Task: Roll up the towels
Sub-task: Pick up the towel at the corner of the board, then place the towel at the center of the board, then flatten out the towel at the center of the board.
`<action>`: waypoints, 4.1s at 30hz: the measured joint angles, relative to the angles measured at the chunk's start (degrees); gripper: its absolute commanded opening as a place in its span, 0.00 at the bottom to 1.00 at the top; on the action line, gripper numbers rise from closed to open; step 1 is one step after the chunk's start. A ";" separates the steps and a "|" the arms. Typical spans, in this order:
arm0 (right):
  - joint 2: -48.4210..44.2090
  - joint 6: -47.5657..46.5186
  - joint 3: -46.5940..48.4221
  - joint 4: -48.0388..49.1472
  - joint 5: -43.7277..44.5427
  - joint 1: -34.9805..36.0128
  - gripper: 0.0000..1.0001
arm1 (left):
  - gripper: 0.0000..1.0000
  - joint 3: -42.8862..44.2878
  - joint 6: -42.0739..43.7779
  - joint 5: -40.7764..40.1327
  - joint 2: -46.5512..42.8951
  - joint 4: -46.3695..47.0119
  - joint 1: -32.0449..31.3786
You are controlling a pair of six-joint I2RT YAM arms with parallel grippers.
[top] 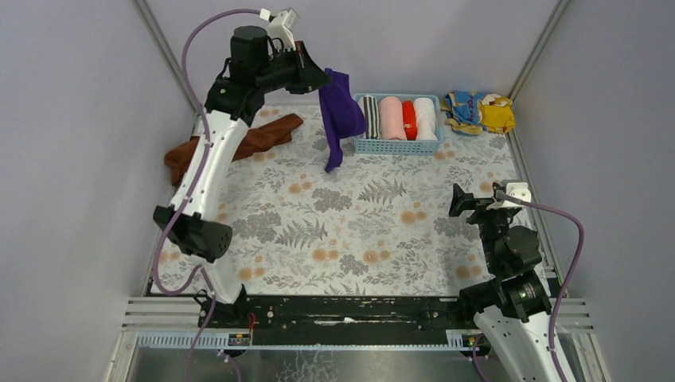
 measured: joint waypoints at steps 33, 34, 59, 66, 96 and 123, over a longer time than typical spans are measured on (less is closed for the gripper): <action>31.63 13.92 6.49 -6.67 -18.71 0.00 0.97 | 0.62 -50.40 -1.03 -23.39 -14.23 6.12 -28.96; 34.27 14.40 6.62 -7.17 -19.43 0.00 0.97 | 0.60 -48.33 -0.57 -24.22 -10.64 5.81 -28.96; 35.08 16.17 4.79 -9.03 -20.90 0.00 0.95 | 0.34 -27.19 1.88 -32.20 22.67 4.74 -29.94; 34.88 16.15 4.61 -9.03 -20.90 0.00 0.95 | 0.16 -25.64 1.44 -37.40 24.06 3.45 -31.74; 51.71 14.32 6.01 0.11 -38.95 0.55 0.86 | 0.00 -36.00 4.74 -39.98 -23.21 -4.90 -18.69; 67.23 14.29 9.22 -5.03 -28.24 10.16 0.49 | 0.00 -46.42 4.76 -41.22 -29.40 -7.89 -8.70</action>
